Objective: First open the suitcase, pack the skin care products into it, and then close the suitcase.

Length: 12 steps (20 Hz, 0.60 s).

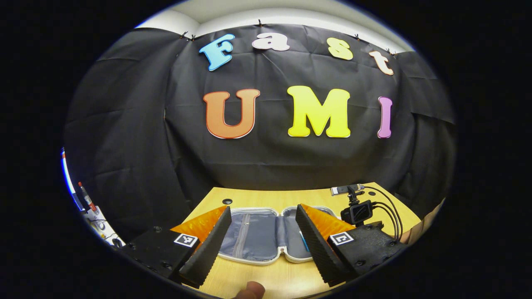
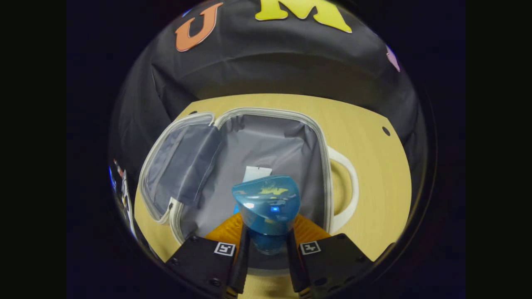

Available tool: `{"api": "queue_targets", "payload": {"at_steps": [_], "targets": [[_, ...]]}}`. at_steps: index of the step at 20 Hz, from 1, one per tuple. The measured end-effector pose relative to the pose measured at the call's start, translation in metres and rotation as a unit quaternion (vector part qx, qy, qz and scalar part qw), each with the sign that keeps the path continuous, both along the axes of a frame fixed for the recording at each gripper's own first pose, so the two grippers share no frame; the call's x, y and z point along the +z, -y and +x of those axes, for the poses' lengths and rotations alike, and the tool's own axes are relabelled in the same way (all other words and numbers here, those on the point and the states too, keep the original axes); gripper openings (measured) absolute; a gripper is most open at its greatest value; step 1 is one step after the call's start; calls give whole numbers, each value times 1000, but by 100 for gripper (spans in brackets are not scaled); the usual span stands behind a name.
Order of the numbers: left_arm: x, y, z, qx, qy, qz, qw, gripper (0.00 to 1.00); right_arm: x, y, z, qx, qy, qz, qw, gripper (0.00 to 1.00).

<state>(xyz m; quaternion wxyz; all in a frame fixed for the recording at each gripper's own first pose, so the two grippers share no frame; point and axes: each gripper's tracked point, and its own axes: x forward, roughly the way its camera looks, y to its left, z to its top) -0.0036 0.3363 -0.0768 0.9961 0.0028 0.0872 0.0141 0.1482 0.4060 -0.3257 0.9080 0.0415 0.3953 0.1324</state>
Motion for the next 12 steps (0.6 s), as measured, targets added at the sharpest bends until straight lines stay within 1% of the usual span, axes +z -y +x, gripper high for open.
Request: {"api": "queue_targets", "payload": {"at_steps": [2, 3, 6, 7, 8, 9, 10, 11, 12], "targets": [[-7, -3, -5, 3, -11, -8, 1000, 99, -3, -1, 8, -13, -8, 3, 1000, 37], [-9, -5, -6, 6, -15, -15, 1000, 99, -5, -2, 14, -21, -13, 4, 1000, 40], [-8, -15, -1, 17, -20, -42, 999, 99, -26, 5, 29, -47, -42, -14, 998, 39], [-9, -18, -2, 21, -20, -43, 999, 99, -32, 5, 30, -54, -54, -17, 997, 39], [-7, -24, -3, 26, -17, -39, 999, 99, -36, 3, 31, -57, -60, -19, 996, 39], [-7, -29, -4, 29, -15, -37, 999, 99, -35, 3, 35, -60, -52, -25, 997, 36], [-8, -35, -5, 35, -16, -36, 999, 99, -36, 3, 34, -59, -54, -32, 996, 39], [-15, -41, -5, 39, -22, -42, 998, 99, -34, 3, 34, -60, -51, -35, 996, 37], [-20, -45, -4, 42, -30, -49, 997, 99, -34, 3, 32, -60, -53, -36, 996, 41]]}}
